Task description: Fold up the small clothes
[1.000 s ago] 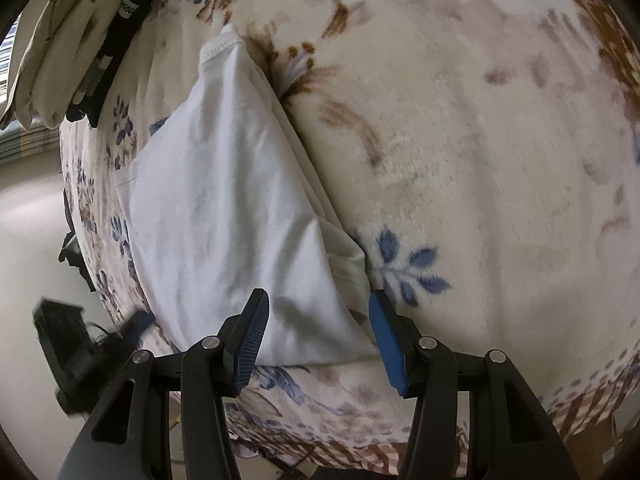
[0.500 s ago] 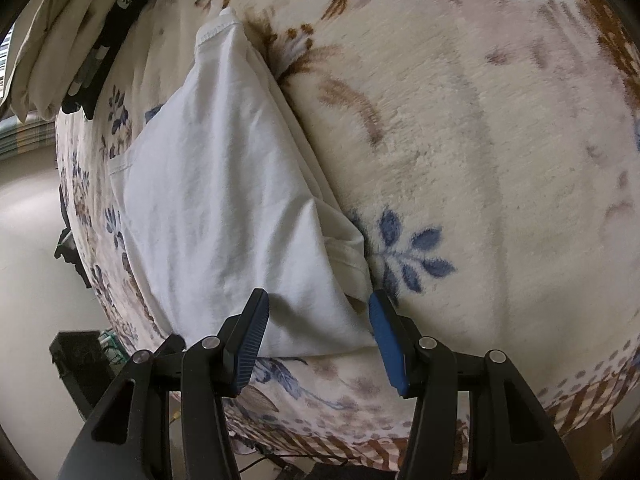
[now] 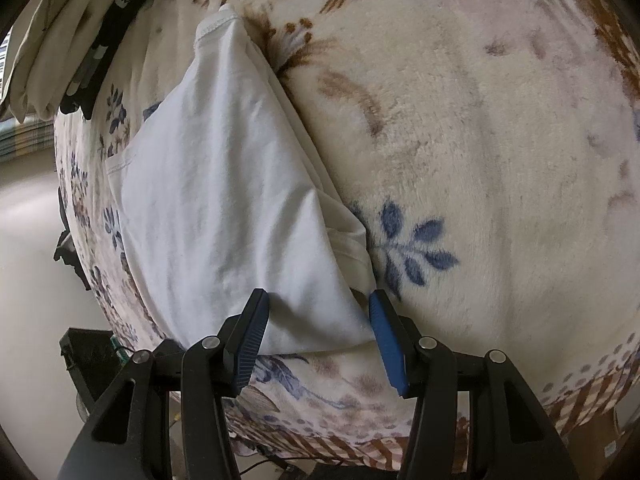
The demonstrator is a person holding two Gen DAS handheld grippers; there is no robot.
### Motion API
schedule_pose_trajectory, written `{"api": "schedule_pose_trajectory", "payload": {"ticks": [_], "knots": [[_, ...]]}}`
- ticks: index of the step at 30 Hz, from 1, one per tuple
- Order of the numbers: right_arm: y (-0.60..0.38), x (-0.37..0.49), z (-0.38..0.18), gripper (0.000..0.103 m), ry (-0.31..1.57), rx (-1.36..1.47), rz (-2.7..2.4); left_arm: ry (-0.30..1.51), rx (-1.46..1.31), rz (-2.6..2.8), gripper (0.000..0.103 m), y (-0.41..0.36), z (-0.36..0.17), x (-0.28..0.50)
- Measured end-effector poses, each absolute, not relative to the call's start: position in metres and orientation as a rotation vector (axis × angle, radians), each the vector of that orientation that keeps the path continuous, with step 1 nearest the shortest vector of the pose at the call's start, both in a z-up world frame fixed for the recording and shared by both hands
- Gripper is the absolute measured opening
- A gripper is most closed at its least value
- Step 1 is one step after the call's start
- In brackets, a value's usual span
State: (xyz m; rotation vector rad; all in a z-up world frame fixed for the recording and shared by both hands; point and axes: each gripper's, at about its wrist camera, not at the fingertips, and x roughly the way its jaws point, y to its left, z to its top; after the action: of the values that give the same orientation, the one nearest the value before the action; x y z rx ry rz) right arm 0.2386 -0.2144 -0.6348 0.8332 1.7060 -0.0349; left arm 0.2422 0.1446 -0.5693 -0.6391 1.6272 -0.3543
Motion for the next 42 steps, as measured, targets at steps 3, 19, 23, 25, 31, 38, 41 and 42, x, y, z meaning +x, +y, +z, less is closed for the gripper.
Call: {"api": "schedule_pose_trajectory", "payload": {"ticks": [3, 19, 23, 25, 31, 38, 41, 42], "knots": [[-0.215, 0.24, -0.633, 0.054, 1.702, 0.825, -0.03, 1.595, -0.589, -0.36, 0.027, 0.14, -0.564, 0.241], [-0.212, 0.241, -0.637, 0.054, 1.713, 0.815, -0.035, 1.587, -0.144, -0.554, 0.009, 0.088, -0.555, 0.248], [-0.21, 0.24, -0.637, 0.054, 1.713, 0.811, -0.036, 1.603, -0.166, -0.574, 0.009, 0.091, -0.553, 0.246], [-0.21, 0.24, -0.637, 0.054, 1.715, 0.807, -0.035, 1.601, -0.165, -0.571, 0.011, 0.097, -0.553, 0.246], [-0.209, 0.242, -0.639, 0.054, 1.719, 0.807, -0.04, 1.624, -0.181, -0.577, 0.011, 0.1, -0.555, 0.247], [-0.206, 0.243, -0.638, 0.054, 1.717, 0.789, -0.033, 1.644, -0.195, -0.538, 0.011, 0.107, -0.561, 0.246], [-0.207, 0.243, -0.638, 0.054, 1.717, 0.79, -0.035, 1.641, -0.237, -0.544, 0.011, 0.107, -0.561, 0.25], [-0.207, 0.243, -0.638, 0.054, 1.716, 0.79, -0.036, 1.643, -0.252, -0.542, 0.011, 0.106, -0.562, 0.252]]}}
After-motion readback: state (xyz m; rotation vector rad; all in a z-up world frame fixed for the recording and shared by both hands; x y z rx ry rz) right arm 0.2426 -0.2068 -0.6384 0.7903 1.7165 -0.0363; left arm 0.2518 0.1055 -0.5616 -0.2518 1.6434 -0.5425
